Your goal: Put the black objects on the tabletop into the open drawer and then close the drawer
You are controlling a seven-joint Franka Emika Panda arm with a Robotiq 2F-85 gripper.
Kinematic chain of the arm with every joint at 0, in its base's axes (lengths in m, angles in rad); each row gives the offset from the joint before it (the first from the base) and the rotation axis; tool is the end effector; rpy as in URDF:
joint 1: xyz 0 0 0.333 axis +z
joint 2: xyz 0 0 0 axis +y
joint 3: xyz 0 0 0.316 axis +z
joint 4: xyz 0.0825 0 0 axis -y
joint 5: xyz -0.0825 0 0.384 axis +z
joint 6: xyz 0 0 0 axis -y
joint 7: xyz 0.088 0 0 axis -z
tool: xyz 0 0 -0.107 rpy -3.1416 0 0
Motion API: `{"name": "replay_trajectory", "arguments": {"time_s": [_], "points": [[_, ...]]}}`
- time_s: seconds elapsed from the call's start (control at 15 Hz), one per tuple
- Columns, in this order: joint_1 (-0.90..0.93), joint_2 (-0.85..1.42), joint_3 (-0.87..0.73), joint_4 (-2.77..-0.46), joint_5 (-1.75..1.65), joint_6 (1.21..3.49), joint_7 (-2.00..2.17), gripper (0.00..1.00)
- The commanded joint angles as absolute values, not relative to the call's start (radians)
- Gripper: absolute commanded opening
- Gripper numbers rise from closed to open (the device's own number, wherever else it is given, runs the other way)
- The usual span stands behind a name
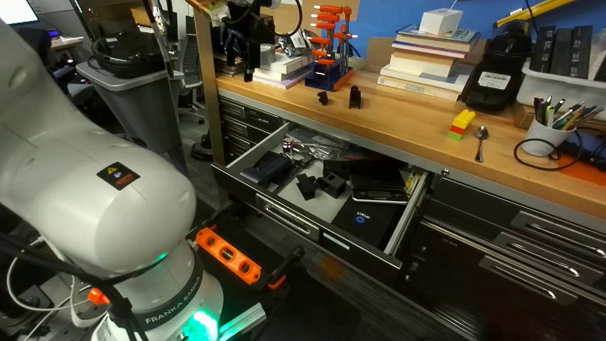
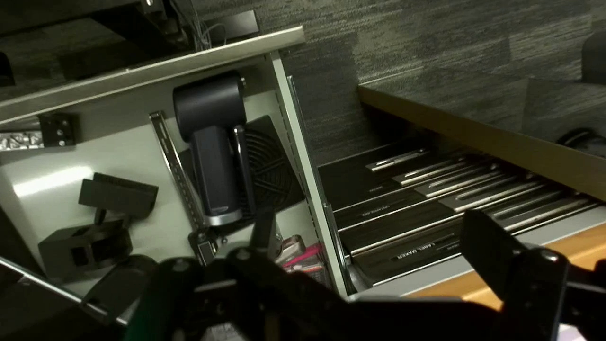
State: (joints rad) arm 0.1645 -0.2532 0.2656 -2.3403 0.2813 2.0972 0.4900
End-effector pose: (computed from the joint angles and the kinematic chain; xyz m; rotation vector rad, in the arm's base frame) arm 0.4172 0.2092 0.4322 -2.9613 0.3109 0.1084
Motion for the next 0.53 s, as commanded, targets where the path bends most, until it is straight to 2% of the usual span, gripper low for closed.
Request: {"name": "replay_trajectory", "arguments": {"time_s": [0.0, 0.47], "points": [[0.159, -0.133, 0.293, -2.26, 0.187, 2.199, 0.559, 1.0], [0.179, 0.11, 0.243, -2.096, 0.104, 2.313, 0.528, 1.0]]}}
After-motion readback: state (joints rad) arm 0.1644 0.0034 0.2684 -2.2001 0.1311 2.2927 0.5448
